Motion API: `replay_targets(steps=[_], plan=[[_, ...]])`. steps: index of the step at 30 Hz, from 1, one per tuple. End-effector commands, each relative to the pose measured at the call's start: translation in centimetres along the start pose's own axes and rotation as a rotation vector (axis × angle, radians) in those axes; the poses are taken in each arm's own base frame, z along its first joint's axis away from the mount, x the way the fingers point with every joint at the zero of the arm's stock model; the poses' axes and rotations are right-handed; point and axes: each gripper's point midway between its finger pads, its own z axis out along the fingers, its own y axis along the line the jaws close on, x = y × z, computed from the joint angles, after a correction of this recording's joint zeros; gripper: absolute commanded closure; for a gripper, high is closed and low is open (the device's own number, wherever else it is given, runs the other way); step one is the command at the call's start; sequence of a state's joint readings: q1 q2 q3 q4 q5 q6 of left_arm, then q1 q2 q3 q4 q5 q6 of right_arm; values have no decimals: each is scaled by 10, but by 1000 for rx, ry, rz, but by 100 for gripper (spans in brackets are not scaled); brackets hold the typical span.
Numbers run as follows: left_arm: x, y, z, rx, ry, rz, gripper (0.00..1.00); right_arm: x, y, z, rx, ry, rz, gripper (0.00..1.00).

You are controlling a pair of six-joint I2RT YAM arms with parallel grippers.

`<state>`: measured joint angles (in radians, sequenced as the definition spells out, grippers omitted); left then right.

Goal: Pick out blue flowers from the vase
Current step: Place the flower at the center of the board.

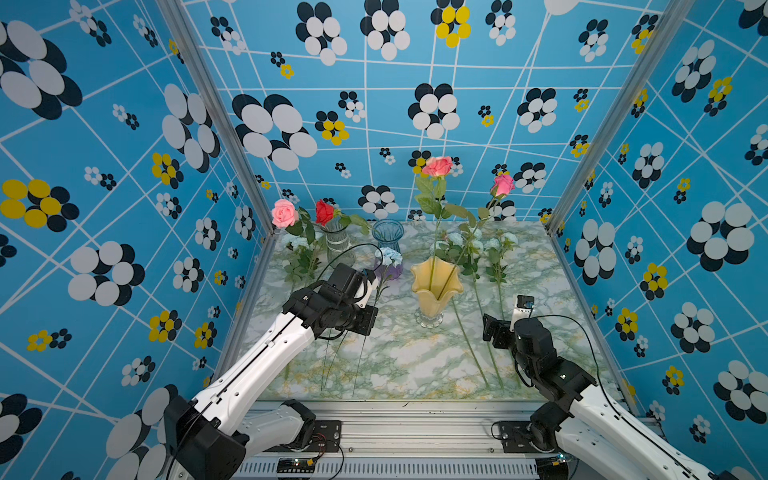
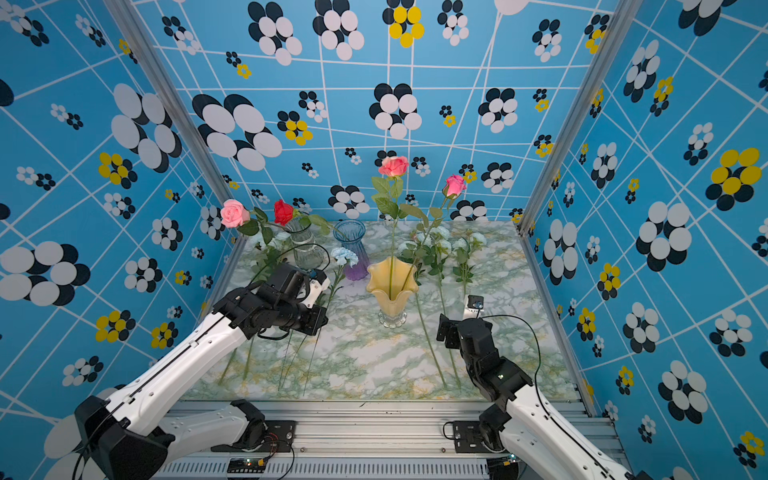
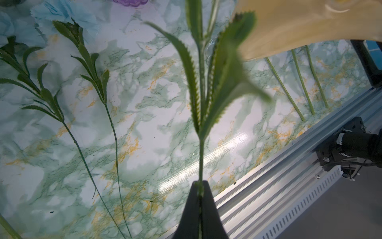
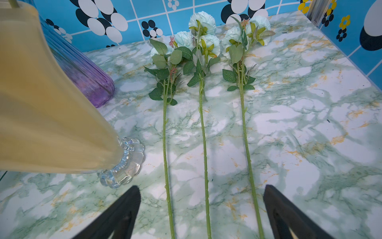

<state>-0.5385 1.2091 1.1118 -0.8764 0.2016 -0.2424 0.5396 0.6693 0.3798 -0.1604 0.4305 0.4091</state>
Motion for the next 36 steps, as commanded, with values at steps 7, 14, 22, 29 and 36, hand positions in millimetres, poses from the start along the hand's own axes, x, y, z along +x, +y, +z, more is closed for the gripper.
replay_targets(steps=[7, 14, 22, 29, 36], plan=[[12, 18, 53, -2, 112, -76, 100, -14, -3, 0, 15, -75, 58, 4], [26, 41, 78, -33, 161, -130, 100, -14, -2, 1, 15, -71, 55, 4], [34, 65, 105, -134, 267, -105, 100, -14, 0, 3, 11, -65, 51, 4], [40, 84, 121, -184, 322, -126, 100, -13, 0, 4, 12, -61, 49, 4], [30, 86, 128, -171, 297, -137, 100, -13, 1, 4, 10, -59, 46, 4]])
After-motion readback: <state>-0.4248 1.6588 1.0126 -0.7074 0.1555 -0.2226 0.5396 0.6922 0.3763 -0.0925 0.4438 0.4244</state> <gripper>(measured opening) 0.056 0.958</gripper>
